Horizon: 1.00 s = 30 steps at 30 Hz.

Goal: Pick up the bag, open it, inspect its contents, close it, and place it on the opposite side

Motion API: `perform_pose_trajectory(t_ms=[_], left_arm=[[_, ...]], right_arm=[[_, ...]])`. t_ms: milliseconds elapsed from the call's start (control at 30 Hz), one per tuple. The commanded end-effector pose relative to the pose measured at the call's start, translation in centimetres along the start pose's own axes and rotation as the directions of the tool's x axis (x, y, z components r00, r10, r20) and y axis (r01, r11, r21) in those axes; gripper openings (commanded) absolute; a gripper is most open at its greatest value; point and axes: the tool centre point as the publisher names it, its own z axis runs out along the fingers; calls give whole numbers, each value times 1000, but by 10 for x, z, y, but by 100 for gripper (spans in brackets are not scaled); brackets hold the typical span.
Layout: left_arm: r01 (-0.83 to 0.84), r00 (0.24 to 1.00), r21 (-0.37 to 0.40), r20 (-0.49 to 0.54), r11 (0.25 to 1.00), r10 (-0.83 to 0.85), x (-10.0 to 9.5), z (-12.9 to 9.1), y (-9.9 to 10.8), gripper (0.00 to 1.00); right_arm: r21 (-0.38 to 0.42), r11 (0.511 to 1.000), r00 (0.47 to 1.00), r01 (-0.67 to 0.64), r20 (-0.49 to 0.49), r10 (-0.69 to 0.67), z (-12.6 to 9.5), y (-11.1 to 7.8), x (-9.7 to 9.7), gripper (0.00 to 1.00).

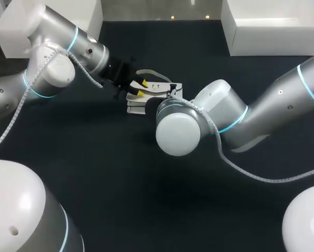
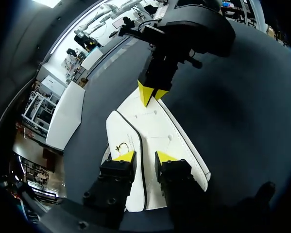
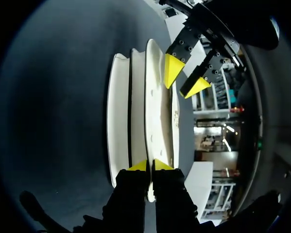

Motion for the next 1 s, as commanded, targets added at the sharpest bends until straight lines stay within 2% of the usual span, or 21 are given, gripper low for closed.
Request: perform_pose_trajectory(t_ms=[33, 600, 700, 767, 800, 1000], left_arm=[[-3, 1000, -1, 8, 1000, 3, 1, 7, 2, 28], [-36, 995, -79, 93, 996, 43, -7, 22, 9, 24], [-26, 993, -107, 109, 994, 37, -11, 25, 12, 18], [12, 994, -110, 112, 994, 1, -15, 26, 14, 9], [34, 993, -113, 113, 993, -21, -17, 26, 16, 0], [125, 989, -88, 94, 988, -117, -30, 20, 23, 0]], right_arm=[[-11, 1000, 1000, -1, 28, 1, 1, -2, 3, 0], [-11, 1000, 1000, -1, 28, 1, 1, -2, 3, 0], [-11, 1000, 1000, -1, 28, 1, 1, -2, 3, 0], [-11, 1000, 1000, -1, 28, 1, 1, -2, 3, 0], [-11, 1000, 1000, -1, 28, 1, 1, -2, 3, 0], [-11, 1000, 1000, -1, 28, 1, 1, -2, 3, 0]])
